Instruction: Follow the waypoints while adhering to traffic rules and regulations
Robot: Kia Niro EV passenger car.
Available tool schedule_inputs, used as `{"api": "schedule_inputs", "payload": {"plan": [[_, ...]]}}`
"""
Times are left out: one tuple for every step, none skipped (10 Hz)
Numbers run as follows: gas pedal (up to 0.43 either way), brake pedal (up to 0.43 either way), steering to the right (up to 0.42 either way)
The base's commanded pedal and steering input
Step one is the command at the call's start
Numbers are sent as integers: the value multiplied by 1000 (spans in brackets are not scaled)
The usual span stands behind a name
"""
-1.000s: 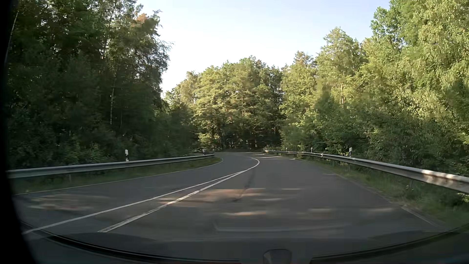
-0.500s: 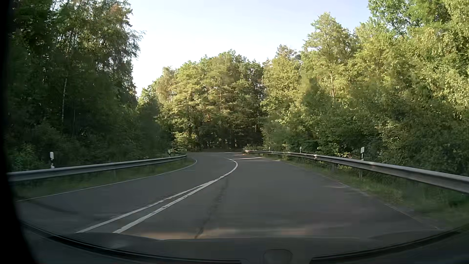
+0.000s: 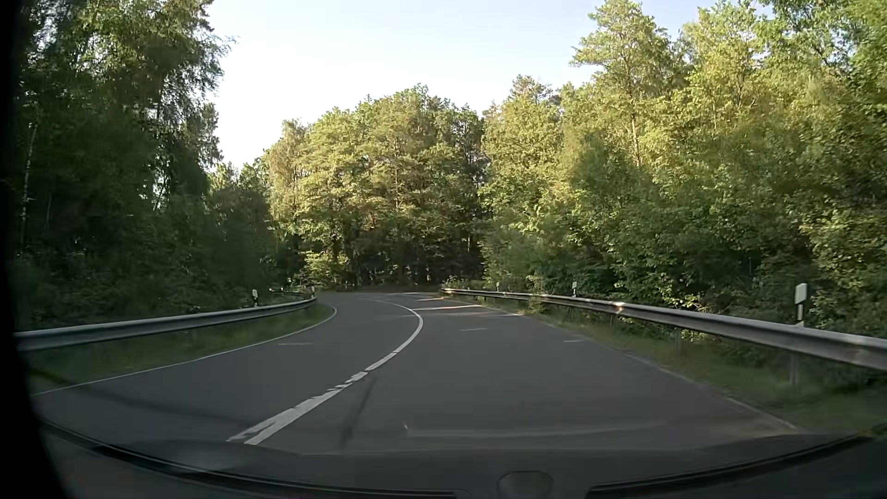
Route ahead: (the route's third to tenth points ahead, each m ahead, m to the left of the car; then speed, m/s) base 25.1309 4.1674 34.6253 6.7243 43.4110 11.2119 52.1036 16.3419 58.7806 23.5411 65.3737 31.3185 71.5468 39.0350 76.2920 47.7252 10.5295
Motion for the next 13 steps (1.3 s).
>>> {"api": "schedule_inputs", "payload": {"plan": [[268,6,9],[268,6,5],[260,6,0],[260,6,-4],[248,6,-6],[248,6,-10],[240,6,-14],[240,6,-16],[228,6,-20],[220,6,-26],[197,6,-31],[189,6,-36],[169,6,-41]]}}
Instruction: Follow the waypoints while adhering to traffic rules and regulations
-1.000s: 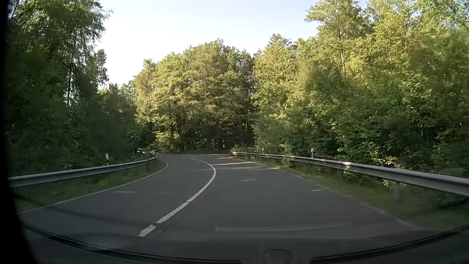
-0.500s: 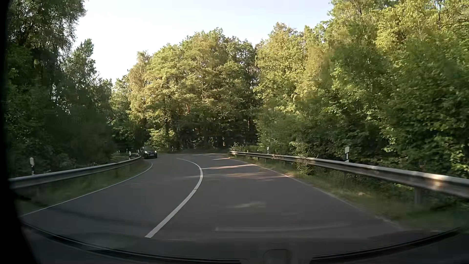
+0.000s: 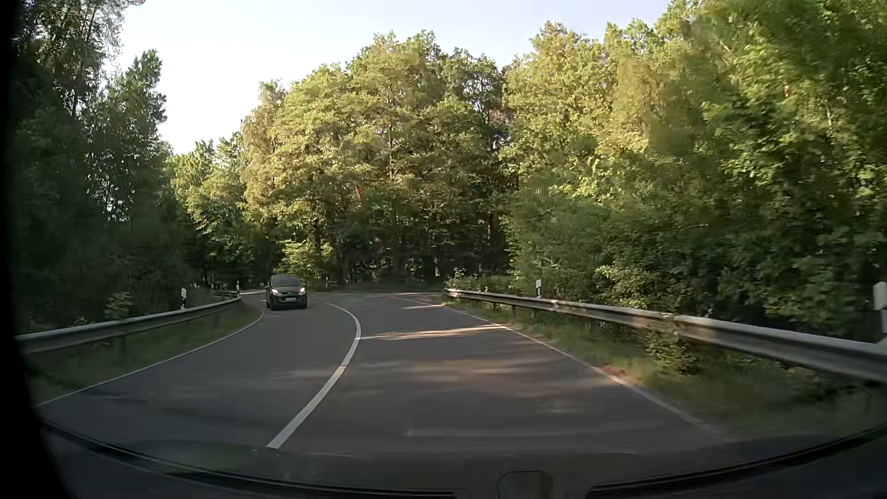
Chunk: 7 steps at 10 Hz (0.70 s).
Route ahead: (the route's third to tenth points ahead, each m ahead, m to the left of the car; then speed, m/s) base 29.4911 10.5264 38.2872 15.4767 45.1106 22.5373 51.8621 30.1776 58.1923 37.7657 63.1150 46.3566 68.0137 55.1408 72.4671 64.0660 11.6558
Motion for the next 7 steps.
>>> {"api": "schedule_inputs", "payload": {"plan": [[98,6,-45],[0,6,-49],[0,6,-55],[0,6,-60],[0,6,-63],[20,6,-67],[98,6,-71]]}}
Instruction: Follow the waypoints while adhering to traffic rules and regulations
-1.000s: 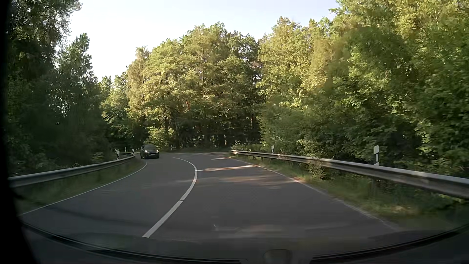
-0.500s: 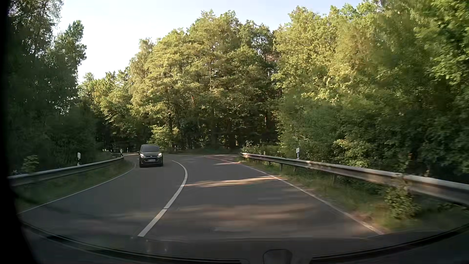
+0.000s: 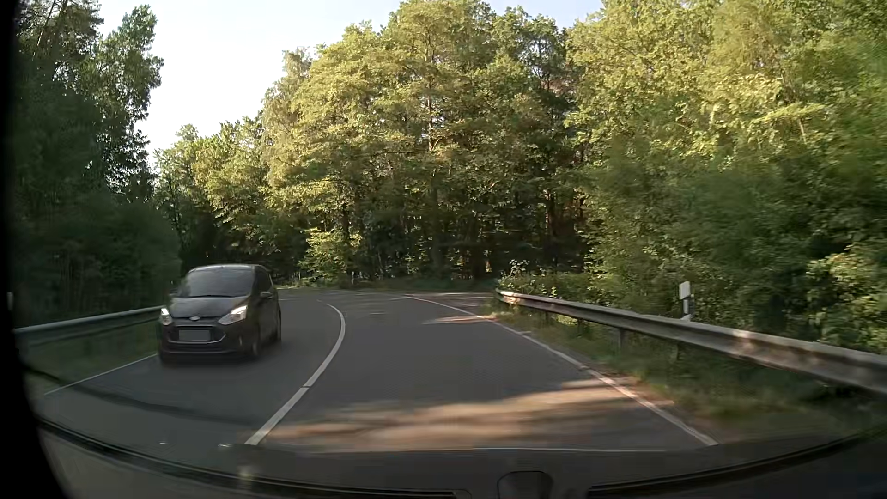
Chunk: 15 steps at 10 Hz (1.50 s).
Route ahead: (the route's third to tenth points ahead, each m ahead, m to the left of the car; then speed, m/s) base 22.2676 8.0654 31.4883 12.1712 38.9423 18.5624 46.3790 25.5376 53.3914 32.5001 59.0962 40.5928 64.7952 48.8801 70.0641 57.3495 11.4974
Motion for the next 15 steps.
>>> {"api": "schedule_inputs", "payload": {"plan": [[110,6,-73],[110,6,-75],[118,6,-75],[130,6,-74],[138,6,-75],[138,6,-75],[150,6,-74],[150,6,-75],[150,6,-74],[157,6,-73],[169,6,-72],[169,6,-71],[169,6,-71],[169,6,-71],[177,6,-74]]}}
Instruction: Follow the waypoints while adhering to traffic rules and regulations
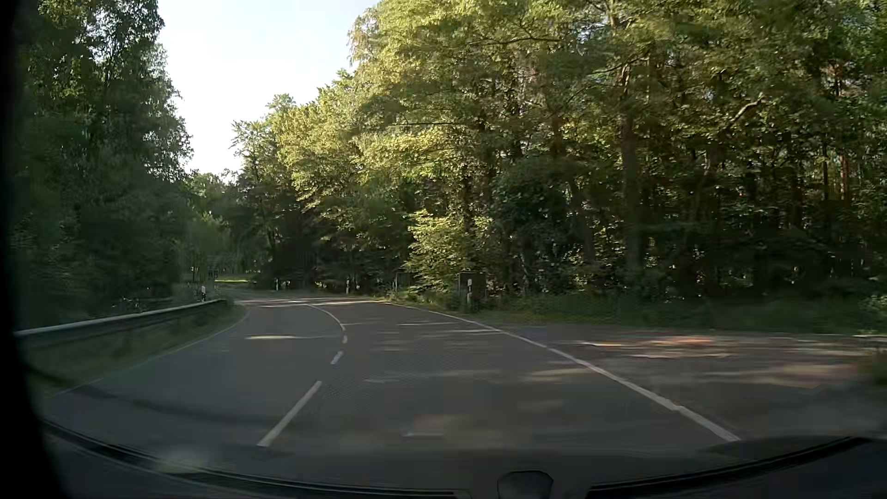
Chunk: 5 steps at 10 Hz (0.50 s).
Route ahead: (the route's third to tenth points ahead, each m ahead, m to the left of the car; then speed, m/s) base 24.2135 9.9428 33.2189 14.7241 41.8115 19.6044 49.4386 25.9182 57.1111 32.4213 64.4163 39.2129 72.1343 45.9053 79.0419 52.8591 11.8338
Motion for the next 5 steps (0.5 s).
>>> {"api": "schedule_inputs", "payload": {"plan": [[177,6,-78],[177,0,-80],[177,6,-83],[177,6,-83],[177,6,-83]]}}
